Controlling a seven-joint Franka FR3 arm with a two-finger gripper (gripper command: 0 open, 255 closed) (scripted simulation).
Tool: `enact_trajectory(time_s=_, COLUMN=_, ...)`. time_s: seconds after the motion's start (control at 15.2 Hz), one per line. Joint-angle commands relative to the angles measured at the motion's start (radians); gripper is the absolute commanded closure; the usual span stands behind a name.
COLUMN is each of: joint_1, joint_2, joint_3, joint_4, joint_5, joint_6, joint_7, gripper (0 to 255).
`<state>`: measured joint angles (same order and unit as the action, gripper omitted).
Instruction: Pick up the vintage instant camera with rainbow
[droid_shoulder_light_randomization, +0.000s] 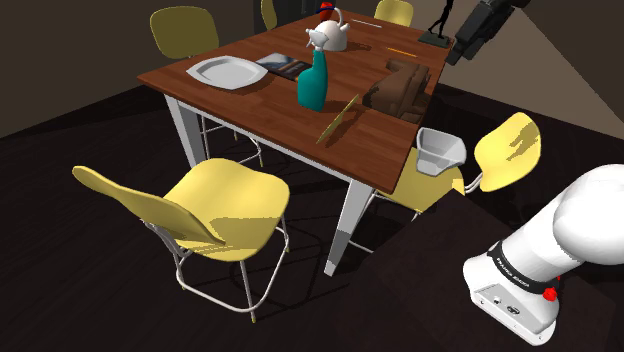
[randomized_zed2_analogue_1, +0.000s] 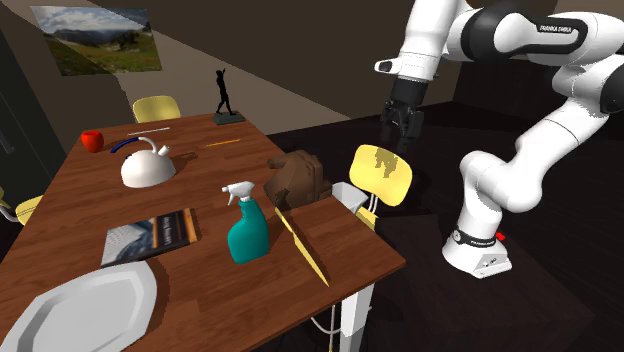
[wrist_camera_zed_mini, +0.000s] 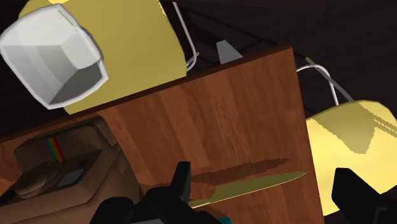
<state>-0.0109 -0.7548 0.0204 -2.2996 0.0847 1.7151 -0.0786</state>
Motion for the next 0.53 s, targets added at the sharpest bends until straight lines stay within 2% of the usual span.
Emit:
enact_trajectory(time_s=0.0, joint_1=0.0, joint_2=0.0, joint_3=0.0, joint_4=0.0, joint_5=0.0, joint_6=0.0, joint_7=0.0, gripper=0)
enact_trajectory(time_s=0.46, joint_1=-0.027, joint_2=0.215, joint_3=-0.084, joint_4=0.086, joint_5=-0.055, joint_6=0.098, joint_7=-0.125, gripper=0)
